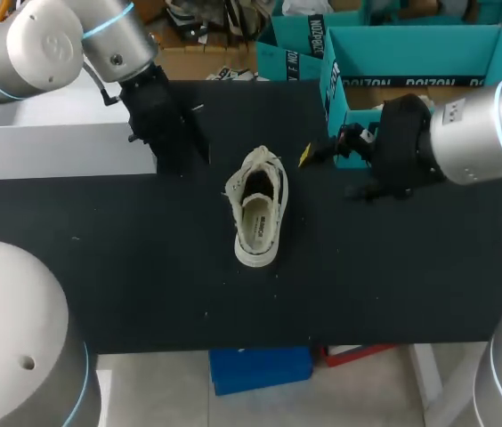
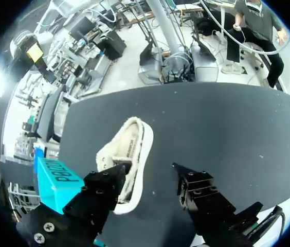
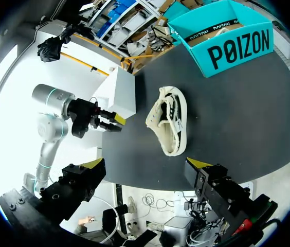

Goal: Take the shoe out of the shoebox, open the shoe tongue, remove and reinsert the insole, then place the shoe into the shoebox

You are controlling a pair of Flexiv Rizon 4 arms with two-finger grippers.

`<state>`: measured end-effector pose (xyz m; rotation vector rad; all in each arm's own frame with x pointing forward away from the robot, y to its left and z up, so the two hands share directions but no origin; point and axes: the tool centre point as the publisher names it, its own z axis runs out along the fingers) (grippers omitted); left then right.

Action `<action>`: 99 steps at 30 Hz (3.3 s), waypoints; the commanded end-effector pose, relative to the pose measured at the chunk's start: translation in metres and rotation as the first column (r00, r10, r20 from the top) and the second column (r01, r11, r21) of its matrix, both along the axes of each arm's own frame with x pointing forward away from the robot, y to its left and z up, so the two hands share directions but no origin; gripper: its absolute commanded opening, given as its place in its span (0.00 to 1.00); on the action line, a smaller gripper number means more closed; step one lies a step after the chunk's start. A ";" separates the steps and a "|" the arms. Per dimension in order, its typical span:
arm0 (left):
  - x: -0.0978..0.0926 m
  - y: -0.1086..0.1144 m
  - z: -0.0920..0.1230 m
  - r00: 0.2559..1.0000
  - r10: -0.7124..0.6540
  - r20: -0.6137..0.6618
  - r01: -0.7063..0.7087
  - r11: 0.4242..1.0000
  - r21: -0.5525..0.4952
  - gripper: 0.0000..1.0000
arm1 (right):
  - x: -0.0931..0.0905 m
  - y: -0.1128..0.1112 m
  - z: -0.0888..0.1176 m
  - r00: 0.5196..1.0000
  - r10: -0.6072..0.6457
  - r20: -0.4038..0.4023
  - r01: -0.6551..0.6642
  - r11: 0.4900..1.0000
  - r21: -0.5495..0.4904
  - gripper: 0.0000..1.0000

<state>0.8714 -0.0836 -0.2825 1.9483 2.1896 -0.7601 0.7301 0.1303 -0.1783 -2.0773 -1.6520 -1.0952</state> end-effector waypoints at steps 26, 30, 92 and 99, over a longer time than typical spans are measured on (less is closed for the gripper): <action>0.007 0.045 0.018 0.821 0.520 -0.235 -0.510 0.853 0.106 1.00 | 0.000 0.001 0.000 1.000 -0.001 0.000 0.001 1.000 0.000 1.00; 0.023 0.049 0.016 0.656 0.696 -0.291 -0.664 0.716 0.217 1.00 | 0.000 0.001 0.000 1.000 -0.001 0.000 0.001 1.000 0.000 1.00; 0.001 0.100 0.028 0.265 0.858 -0.440 -0.862 0.416 0.291 1.00 | 0.000 0.001 0.000 1.000 -0.001 0.000 0.001 1.000 0.000 1.00; 0.001 0.100 0.028 0.265 0.858 -0.440 -0.862 0.416 0.291 1.00 | 0.019 0.003 -0.002 0.999 0.037 -0.011 -0.038 0.998 -0.044 1.00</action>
